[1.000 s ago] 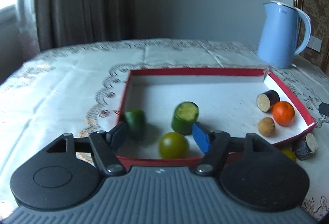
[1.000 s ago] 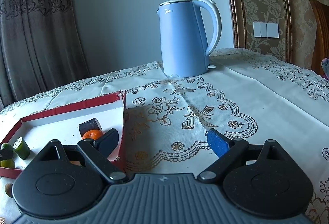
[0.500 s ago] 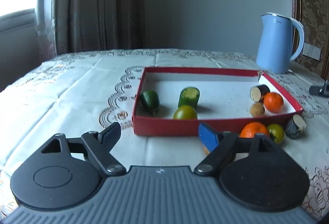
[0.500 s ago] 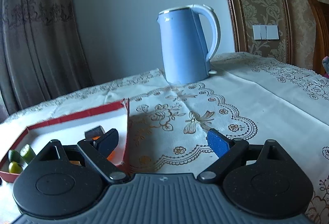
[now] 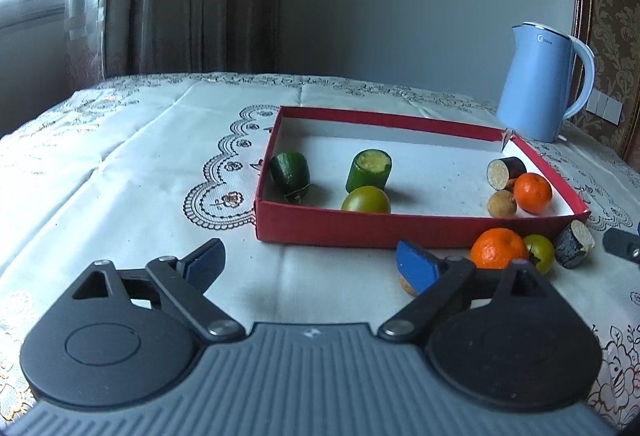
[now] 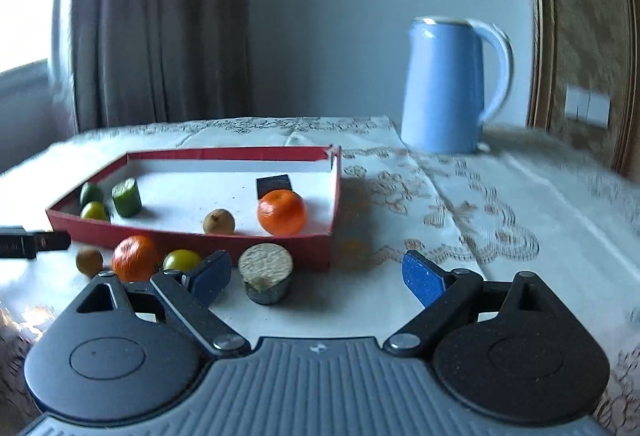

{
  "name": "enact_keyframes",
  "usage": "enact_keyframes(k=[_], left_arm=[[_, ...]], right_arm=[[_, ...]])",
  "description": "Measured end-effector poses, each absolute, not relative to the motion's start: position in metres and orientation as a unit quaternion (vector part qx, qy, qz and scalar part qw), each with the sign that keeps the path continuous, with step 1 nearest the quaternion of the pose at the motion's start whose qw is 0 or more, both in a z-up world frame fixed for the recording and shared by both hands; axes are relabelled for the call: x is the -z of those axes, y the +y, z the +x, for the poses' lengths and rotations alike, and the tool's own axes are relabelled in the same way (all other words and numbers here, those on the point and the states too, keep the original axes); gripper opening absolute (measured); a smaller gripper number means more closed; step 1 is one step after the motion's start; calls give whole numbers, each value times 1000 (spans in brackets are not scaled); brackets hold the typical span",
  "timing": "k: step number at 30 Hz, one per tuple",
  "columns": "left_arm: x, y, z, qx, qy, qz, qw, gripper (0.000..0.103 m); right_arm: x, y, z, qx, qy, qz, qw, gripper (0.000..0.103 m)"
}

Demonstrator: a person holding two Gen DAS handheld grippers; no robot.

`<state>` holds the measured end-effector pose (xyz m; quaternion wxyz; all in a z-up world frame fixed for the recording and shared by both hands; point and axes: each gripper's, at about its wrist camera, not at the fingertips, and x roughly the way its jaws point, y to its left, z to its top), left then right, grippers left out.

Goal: Organize fruits
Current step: 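Grasp the dark-skinned cut round with the right gripper while the left gripper withdraws, then carry the cut round with the right gripper into the tray and release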

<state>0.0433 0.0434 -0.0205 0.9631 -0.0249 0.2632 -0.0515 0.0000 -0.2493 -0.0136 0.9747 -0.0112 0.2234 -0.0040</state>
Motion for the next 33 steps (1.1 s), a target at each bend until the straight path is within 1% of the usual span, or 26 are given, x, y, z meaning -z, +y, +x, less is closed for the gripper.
enact_keyframes(k=[1,3,5,8,10,11,15,24,30,33], left_arm=[[21,44,44,52,266,-26,962,93],[21,45,45,51,267,-29,962,94],[21,45,45,52,267,-29,962,94],[21,46,45,53,266,-31,962,95],[21,46,45,53,268,-32,962,95],[21,45,45,54,269,-32,961,95],[22,46,46,55,270,-33,961,95],[23,44,46,58,271,-34,960,96],[23,44,47,59,275,-35,959,97],[23,45,48,58,278,-36,958,98]], right_arm=[[14,-244,1,1,223,-22,975,87],[14,-237,3,-5,228,-31,973,66],[16,-232,10,-4,247,-38,968,58],[20,-231,16,-19,259,-28,965,58],[22,-229,18,-23,261,-26,965,56],[22,-228,20,-23,261,-29,965,52],[27,-225,29,-31,279,-30,959,42],[28,-227,33,-30,288,-20,957,41],[31,-224,38,-27,297,-22,954,34],[31,-225,38,-27,296,-21,954,34]])
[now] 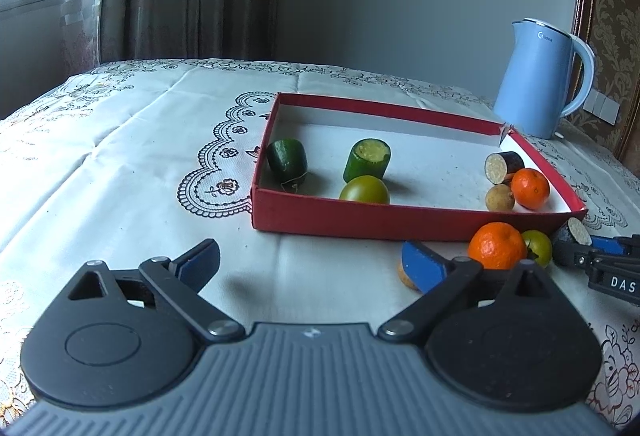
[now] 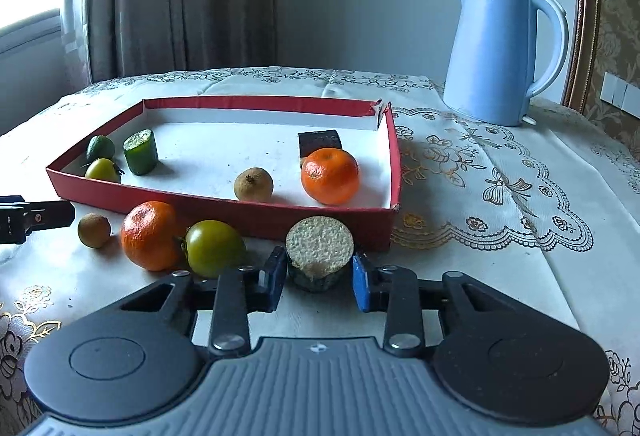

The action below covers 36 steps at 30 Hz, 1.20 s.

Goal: Organize fruits
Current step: 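Carry the cut round with the right gripper into the tray and release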

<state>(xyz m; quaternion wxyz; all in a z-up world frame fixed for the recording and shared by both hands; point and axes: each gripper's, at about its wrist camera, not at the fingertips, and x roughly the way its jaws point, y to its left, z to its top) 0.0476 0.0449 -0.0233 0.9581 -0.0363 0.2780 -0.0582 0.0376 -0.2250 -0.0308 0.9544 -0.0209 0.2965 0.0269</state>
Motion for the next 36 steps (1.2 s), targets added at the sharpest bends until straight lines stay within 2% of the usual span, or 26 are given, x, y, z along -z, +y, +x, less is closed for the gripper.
enact_keyframes(k=[21,30,36], left_arm=[[25,46,49,56,287,-38,956,99],[25,45,50,56,287,-40,955,99],[25,45,49,57,288,-41,955,100]], right_arm=[[27,-224,29,-32,287,-23,957,33],[-6,-235,10,-21,242,-27,970,33],[-19,-237,26,-8,225,-36,974,33]])
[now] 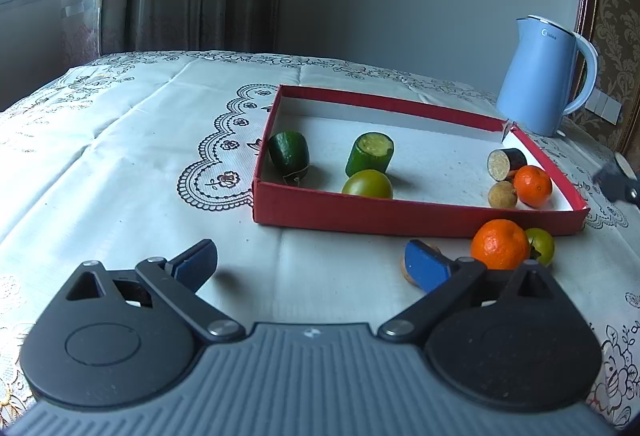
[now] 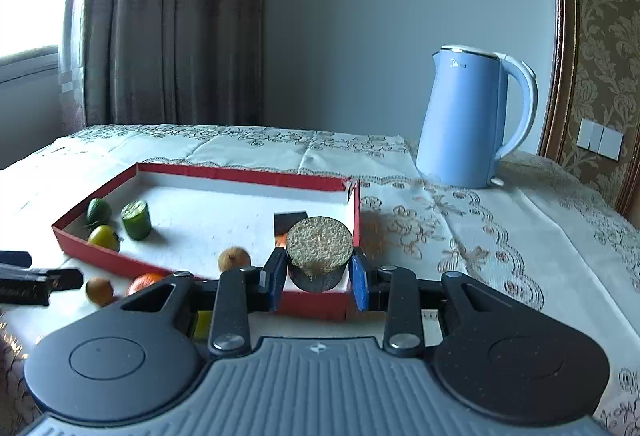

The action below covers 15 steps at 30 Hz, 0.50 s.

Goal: Organize fruits
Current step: 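Carry the cut round with the right gripper into the tray and release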

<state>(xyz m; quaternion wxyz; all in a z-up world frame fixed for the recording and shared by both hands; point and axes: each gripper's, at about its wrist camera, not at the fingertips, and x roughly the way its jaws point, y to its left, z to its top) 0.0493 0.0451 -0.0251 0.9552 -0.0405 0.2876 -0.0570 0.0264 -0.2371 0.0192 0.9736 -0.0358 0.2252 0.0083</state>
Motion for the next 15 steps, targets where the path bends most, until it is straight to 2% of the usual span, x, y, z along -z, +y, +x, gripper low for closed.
enact_keyframes(k=[15], left_arm=[[25,46,50,61,290,-42,954,100]], right_arm=[[-7,-173,121,-73,264,-79,958,33]])
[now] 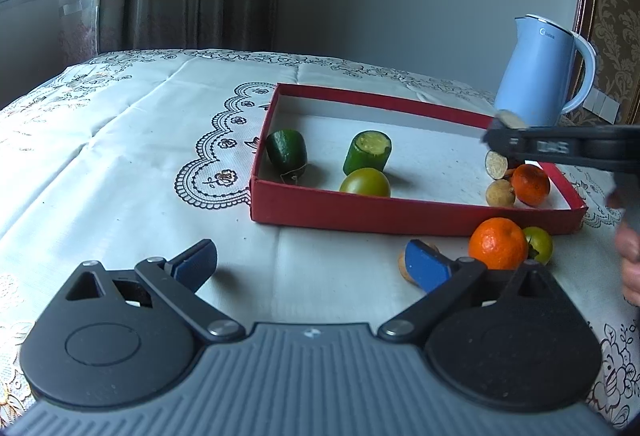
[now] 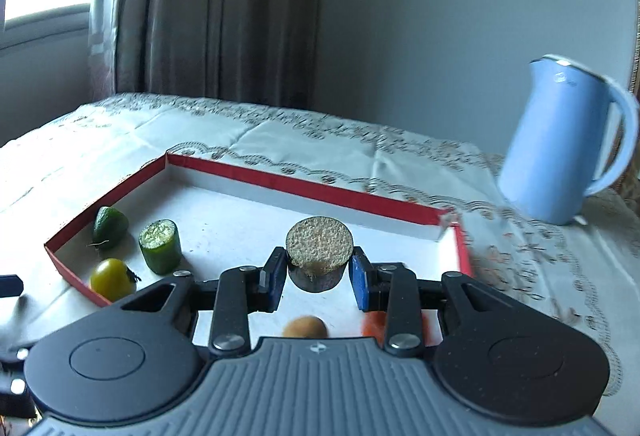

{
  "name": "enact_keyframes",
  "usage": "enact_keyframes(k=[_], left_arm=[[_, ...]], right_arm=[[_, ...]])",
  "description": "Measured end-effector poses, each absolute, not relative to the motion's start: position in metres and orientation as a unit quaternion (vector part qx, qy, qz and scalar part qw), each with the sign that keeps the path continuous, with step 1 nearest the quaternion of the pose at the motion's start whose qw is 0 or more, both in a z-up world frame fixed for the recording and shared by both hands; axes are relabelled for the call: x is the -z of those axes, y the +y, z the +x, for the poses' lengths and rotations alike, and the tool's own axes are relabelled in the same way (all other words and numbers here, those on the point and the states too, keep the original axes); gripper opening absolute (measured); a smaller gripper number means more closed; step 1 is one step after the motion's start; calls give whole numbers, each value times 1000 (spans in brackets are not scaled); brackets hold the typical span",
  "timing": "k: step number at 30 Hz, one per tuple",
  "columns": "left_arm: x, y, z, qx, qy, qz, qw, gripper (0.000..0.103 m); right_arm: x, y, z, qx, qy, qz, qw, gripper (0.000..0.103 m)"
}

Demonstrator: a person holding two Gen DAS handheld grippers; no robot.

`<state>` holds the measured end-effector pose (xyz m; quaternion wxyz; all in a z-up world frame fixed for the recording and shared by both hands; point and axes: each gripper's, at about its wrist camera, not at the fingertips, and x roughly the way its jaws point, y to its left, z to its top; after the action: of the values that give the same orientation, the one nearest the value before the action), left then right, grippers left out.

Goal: Organize fruits
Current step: 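Carry the cut round with the right gripper into the tray and release, then withdraw the right gripper while the left gripper moves to a small brown fruit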

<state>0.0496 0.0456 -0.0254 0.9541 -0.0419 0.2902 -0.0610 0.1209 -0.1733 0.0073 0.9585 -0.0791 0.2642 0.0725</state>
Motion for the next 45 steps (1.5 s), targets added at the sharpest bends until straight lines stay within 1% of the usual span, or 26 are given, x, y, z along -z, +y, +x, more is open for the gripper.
enact_keyframes(k=[15,23,25,28,30,36,37,39,41,45], left_arm=[[25,45,51,65,293,-42,953,101],[26,46,51,65,293,-41,953,101],[26,46,51,64,293,-41,953,102],[26,46,51,63,292,-40,953,103],[26,46,51,63,292,-40,953,103],[26,46,51,63,292,-40,953,103],[26,46,51,63,292,-41,954,103],[26,46,51,65,291,-40,954,103],[26,45,50,66,288,-39,954,103],[25,44,47,72,281,-36,956,103]], right_arm=[[21,-150,158,-78,316,-123,938,33],[23,-152,156,-76,317,-119,938,34],[22,-153,156,-80,319,-112,938,37],[19,-154,152,-82,313,-106,940,47],[16,-155,146,-83,305,-108,942,60],[6,-166,112,-69,258,-105,958,61],[5,-170,104,-63,248,-103,961,63],[4,-180,88,-49,226,-98,968,78],[6,-192,73,-28,204,-91,974,80],[4,-215,60,1,195,-53,979,81]])
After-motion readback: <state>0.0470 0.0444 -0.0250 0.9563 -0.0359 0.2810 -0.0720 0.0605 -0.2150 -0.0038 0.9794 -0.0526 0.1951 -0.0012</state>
